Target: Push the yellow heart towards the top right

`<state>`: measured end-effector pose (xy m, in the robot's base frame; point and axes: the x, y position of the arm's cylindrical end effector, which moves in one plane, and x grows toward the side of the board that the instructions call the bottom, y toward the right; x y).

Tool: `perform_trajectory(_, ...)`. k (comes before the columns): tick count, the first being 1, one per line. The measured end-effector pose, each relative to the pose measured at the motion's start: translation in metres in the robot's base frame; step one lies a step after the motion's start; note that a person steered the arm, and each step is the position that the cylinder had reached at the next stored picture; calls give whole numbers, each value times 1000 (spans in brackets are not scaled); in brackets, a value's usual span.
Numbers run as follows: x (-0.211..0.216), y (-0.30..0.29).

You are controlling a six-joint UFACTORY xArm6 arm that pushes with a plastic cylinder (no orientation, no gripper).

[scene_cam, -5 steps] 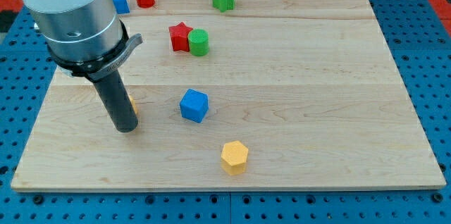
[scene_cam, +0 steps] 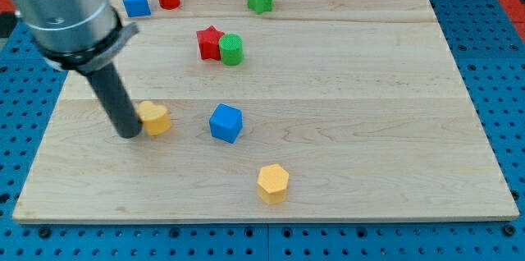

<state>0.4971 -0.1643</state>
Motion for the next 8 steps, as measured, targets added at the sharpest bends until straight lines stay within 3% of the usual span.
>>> perform_trajectory(6, -86, 94)
perform_trajectory(8, -108, 74)
